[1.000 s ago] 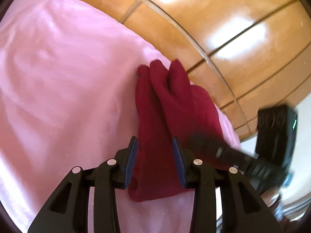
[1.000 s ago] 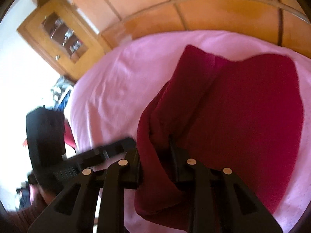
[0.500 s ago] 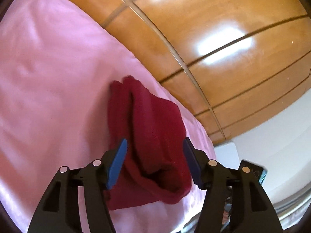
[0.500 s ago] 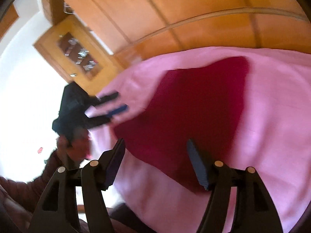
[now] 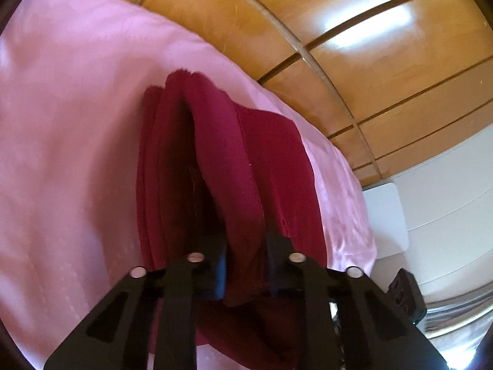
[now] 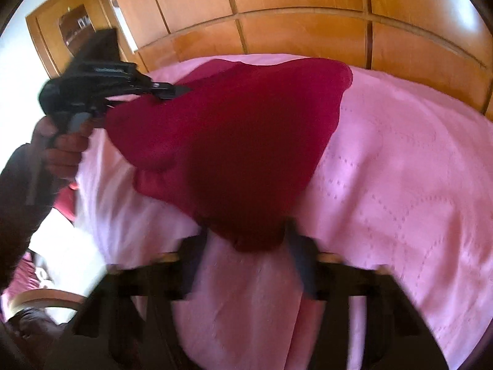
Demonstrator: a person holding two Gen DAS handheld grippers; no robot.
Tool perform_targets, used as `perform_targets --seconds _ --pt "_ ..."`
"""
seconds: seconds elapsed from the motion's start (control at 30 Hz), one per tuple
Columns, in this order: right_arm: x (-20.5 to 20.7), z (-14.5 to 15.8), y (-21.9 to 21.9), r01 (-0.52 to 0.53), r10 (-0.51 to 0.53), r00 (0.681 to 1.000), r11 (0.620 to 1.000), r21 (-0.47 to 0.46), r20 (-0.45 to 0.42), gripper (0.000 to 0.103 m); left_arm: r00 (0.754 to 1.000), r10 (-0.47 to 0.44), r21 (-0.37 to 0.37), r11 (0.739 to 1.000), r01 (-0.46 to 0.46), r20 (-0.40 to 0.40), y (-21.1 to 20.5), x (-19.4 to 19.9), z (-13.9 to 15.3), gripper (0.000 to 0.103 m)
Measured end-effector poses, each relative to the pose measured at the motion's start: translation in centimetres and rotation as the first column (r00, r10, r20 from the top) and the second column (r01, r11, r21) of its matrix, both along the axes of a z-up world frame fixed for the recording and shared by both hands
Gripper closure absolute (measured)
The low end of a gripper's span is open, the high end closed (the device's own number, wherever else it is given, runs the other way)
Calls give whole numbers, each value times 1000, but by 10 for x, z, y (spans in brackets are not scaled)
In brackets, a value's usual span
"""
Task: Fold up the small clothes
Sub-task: 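Fold the lifted shirt half over onto the other half with the right tool, then release the folded shirt with the right tool and open the left tool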
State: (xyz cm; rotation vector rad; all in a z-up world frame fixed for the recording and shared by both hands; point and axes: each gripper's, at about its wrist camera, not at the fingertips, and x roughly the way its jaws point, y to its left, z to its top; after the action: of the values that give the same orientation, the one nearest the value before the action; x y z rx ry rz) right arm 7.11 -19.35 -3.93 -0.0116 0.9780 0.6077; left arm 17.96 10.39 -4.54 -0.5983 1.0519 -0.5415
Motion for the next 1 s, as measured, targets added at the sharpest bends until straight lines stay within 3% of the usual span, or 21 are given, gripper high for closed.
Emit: perform_targets --seconds 0.07,0.17,0.33,0.4,0.5,0.6,0.77,0.9,1.0 --pt "0 6 1 7 -7 1000 1000 5 21 82 999 21 15 1000 -22 49 6 -9 12 90" --pt "-11 14 -1 -29 29 998 1000 4 59 84 994 45 47 998 -50 99 19 -26 22 90" --pt "-11 -7 10 -73 74 997 997 -36 38 85 998 57 206 977 -60 17 24 -29 -26 90" --pt "-14 -13 12 -81 84 995 995 -57 46 85 997 83 165 983 -82 1 30 -28 -42 88" --pt "-16 -11 12 -86 90 995 993 -79 49 84 993 121 122 985 -120 -3 35 -32 -33 81" --pt "-16 -7 9 -93 95 995 993 -73 32 77 983 155 230 957 -174 99 28 -42 -1 77" --pt "-15 20 -13 -145 145 989 989 27 6 45 955 135 189 964 -188 263 18 -61 40 77" --pt "4 46 -34 -81 79 997 990 118 26 45 946 70 247 957 -154 317 -11 -60 41 77" --pt "36 54 -30 -5 0 999 989 146 36 45 951 53 286 947 -144 305 -26 -50 27 77"
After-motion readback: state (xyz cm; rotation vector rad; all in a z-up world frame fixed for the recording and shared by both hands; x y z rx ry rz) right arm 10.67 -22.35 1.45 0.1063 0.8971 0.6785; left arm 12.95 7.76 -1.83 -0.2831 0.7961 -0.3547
